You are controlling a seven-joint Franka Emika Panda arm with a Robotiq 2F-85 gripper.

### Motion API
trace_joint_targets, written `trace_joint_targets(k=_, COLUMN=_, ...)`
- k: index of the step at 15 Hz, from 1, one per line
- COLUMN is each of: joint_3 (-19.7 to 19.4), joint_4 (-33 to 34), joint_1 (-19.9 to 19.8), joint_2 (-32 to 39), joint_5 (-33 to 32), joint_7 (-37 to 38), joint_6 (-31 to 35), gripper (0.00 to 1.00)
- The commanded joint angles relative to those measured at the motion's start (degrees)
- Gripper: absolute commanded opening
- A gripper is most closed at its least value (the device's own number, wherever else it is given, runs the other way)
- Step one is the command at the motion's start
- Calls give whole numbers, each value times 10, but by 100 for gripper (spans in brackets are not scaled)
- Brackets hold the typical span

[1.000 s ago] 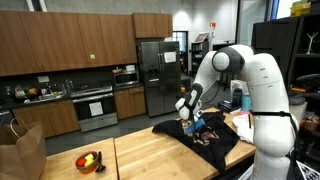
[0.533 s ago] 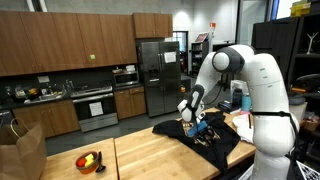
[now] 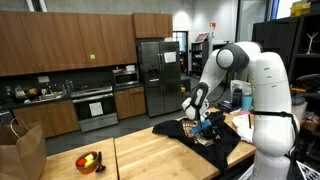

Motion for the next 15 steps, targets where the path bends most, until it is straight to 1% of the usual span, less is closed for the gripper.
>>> trace_joint_targets(k=1, joint_3=-8, joint_4=-47, joint_1=-19, joint_2=-54, joint_5=-13, joint_7=8, joint_6=6, gripper=1)
trace_joint_targets(k=8, joint_3=-17, joint_4=-128, joint_1=-60, joint_2=-166, joint_5=-14, joint_7=25, joint_6=-6, gripper=1)
trace_joint_targets(k=11, joint_3=-15, joint_4=-163, joint_1=-86, joint_2=-220, joint_5=-14, joint_7=37, joint_6=-18, gripper=1)
trace_joint_targets(k=15, joint_3=-17, joint_4=-199, joint_1=-124, joint_2=-259, joint_5=13, joint_7=18, joint_6=-26, gripper=1)
